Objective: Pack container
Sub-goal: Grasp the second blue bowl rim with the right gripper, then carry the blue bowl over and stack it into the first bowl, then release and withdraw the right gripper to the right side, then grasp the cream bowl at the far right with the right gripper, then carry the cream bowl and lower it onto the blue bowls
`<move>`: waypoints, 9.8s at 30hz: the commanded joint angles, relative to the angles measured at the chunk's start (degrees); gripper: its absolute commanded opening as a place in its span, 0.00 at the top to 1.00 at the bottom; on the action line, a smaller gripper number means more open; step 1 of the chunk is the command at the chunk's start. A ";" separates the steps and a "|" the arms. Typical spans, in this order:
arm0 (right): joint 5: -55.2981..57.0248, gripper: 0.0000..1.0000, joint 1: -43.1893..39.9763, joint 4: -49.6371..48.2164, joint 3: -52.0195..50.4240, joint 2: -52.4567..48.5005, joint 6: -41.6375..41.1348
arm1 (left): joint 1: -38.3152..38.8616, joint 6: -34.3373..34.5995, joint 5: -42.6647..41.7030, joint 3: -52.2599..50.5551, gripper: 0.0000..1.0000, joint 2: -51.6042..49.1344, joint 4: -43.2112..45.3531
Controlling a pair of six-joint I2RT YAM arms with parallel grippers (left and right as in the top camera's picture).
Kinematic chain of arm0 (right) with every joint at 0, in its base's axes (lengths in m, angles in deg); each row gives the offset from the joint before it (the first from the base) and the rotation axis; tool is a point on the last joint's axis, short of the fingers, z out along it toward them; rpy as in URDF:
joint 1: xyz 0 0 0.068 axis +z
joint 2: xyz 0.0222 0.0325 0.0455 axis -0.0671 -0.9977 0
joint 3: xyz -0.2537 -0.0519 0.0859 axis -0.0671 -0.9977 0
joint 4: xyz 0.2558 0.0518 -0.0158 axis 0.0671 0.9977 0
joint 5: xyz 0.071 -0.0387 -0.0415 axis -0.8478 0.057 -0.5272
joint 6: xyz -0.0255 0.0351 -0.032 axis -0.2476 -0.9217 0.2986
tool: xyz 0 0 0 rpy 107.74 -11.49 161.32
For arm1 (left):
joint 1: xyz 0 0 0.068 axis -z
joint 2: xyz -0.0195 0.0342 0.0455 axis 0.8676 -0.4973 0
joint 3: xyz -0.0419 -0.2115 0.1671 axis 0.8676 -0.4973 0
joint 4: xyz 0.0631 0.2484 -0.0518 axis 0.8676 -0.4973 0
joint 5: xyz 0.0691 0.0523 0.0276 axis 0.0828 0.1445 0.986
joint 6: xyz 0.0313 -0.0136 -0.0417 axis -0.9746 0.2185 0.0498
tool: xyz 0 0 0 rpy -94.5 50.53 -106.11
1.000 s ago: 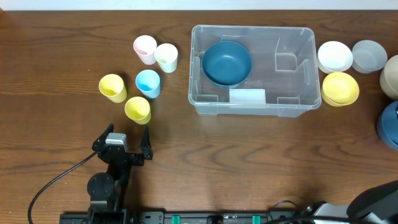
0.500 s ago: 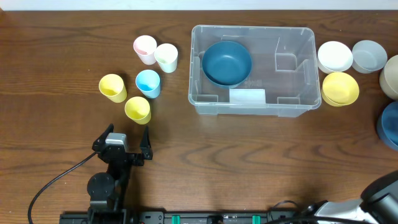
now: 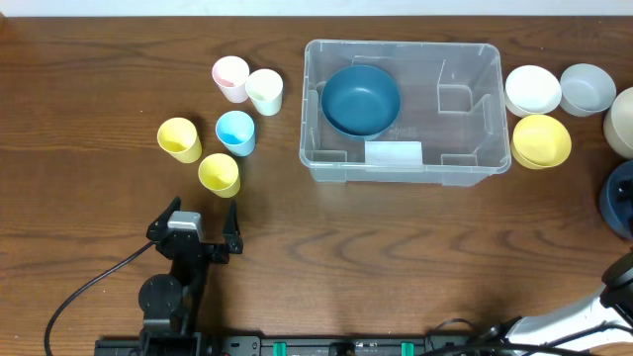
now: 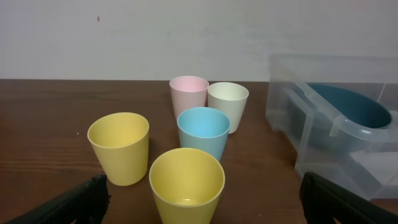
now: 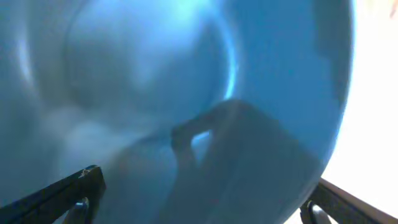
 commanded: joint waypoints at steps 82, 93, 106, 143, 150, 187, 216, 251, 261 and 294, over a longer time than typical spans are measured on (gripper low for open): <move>-13.33 0.98 63.30 -0.72 18.38 -1.75 -7.87 | -0.39 -0.76 -1.22 -0.87 0.02 -0.02 -2.10; -13.07 0.91 64.15 -1.68 18.38 -4.98 -7.85 | -0.39 -0.76 -1.22 -0.87 0.02 -0.02 -2.10; -19.76 0.24 63.43 -1.49 23.67 -3.13 -3.04 | -0.39 -0.76 -1.22 -0.87 0.02 -0.02 -2.10; 3.48 0.01 18.51 18.36 40.48 -6.84 25.81 | -0.39 -0.76 -1.22 -0.87 0.02 -0.02 -2.10; 3.50 0.01 17.22 14.19 40.48 -15.23 33.77 | -0.39 -0.74 -1.22 -0.87 0.02 -0.02 -2.10; 2.40 0.09 13.51 10.97 40.44 -26.34 45.51 | -0.39 -0.76 -1.22 -0.87 0.02 -0.02 -2.10; 4.48 0.83 11.58 17.73 40.44 -26.86 40.26 | -0.39 -0.76 -1.22 -0.87 0.02 -0.02 -2.10; -24.04 0.99 45.64 15.47 61.13 8.50 26.95 | -0.39 -0.76 -1.22 -0.87 0.02 -0.02 -2.10; -2.34 0.99 69.37 22.12 61.09 -2.82 27.52 | -0.39 -0.76 -1.25 -0.87 0.02 -0.02 -2.10; -4.09 0.99 79.93 26.01 61.02 -23.56 26.84 | -0.39 -0.76 -1.25 -0.87 0.02 -0.02 -2.10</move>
